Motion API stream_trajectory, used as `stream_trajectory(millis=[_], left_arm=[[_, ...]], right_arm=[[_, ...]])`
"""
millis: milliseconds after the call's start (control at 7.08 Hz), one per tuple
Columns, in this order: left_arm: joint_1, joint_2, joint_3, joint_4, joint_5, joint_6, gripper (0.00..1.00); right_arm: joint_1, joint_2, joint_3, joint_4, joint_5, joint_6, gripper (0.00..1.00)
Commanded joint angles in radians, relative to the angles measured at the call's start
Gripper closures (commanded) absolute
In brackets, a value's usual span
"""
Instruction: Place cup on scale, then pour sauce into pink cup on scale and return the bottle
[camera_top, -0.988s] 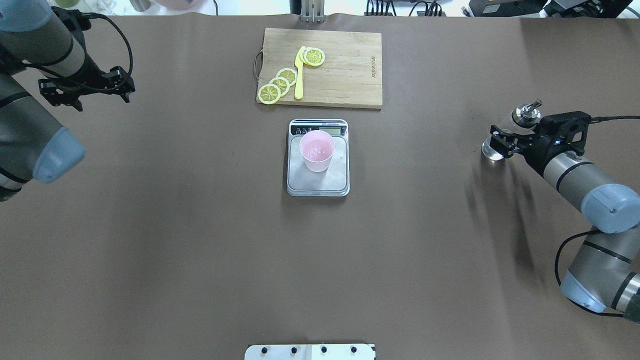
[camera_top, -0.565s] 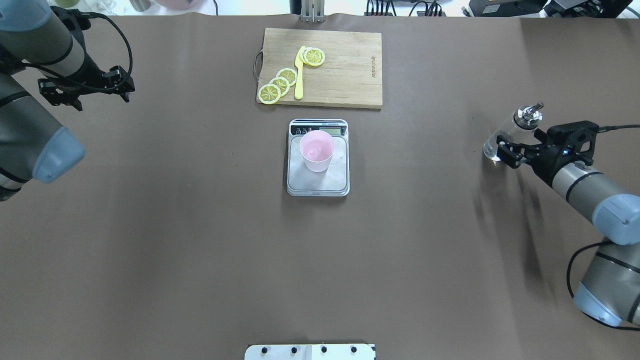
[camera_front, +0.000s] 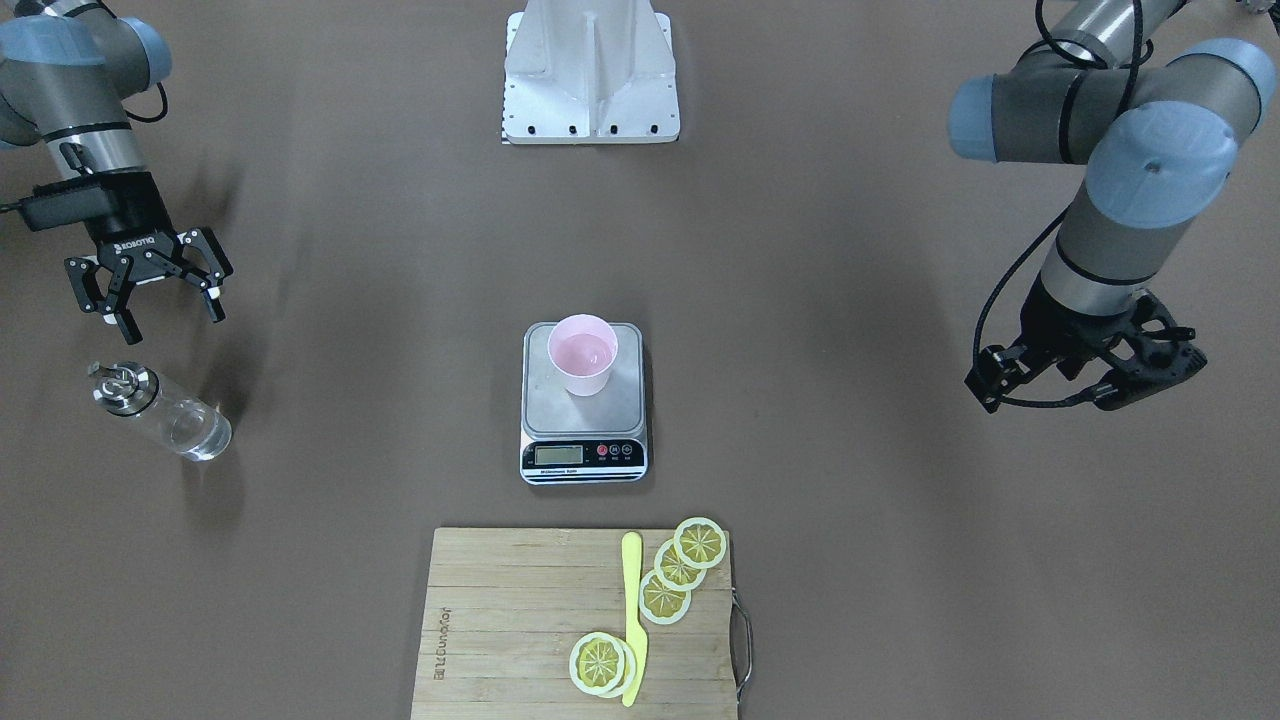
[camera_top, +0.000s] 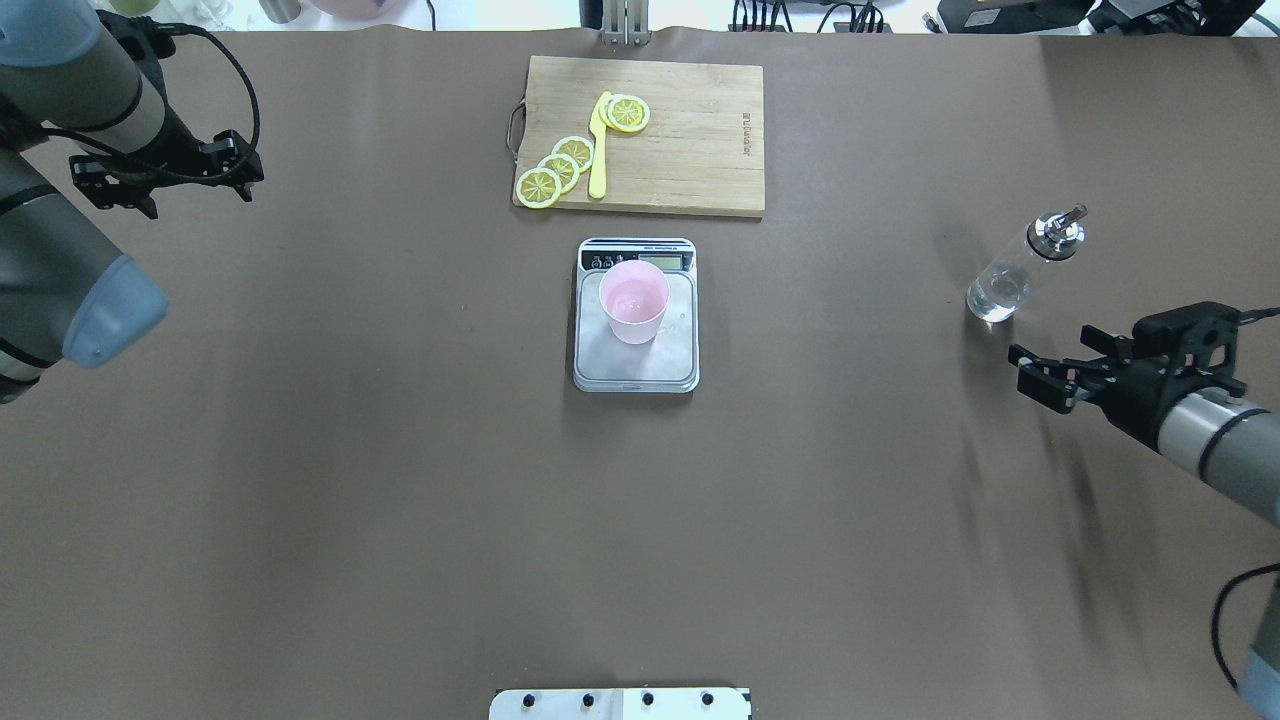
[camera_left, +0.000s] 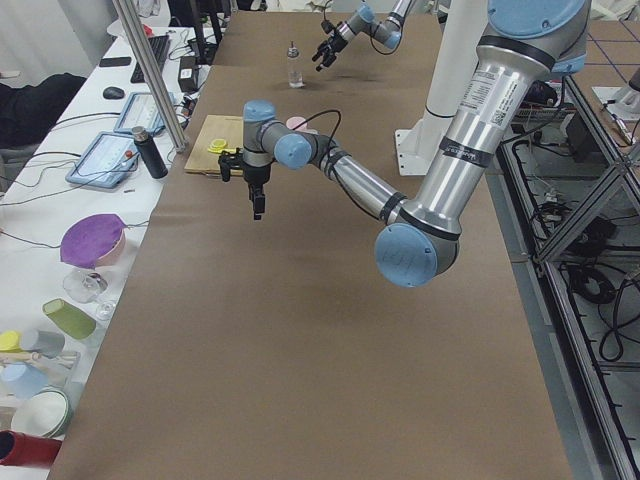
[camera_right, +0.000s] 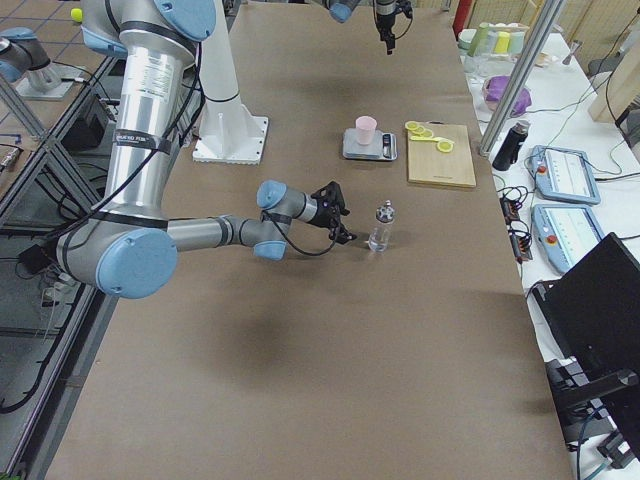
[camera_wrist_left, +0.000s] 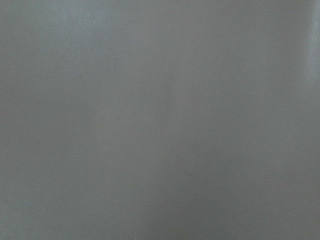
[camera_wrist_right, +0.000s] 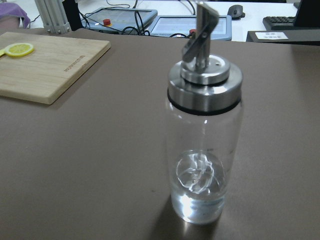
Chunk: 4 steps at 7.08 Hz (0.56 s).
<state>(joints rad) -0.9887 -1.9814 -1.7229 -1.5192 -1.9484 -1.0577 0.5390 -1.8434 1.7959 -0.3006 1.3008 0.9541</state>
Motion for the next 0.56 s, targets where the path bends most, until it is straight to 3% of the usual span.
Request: stream_trajectory(millis=[0, 141, 424], left_arm=[[0.001, 0.003, -0.001, -0.004, 0.008, 0.001, 0.01], [0.001, -0.002, -0.004, -0.004, 0.009, -0.002, 0.02], [0.001, -0.005, -0.01, -0.004, 0.009, -0.002, 0.02]], right_arm=[[0.181, -0.085, 0.106, -0.026, 0.305, -0.014, 0.0], [0.355, -0.071, 0.094, -0.063, 0.541, -0.055, 0.0], [0.639, 0.001, 0.085, -0.264, 0.835, -0.275, 0.0]])
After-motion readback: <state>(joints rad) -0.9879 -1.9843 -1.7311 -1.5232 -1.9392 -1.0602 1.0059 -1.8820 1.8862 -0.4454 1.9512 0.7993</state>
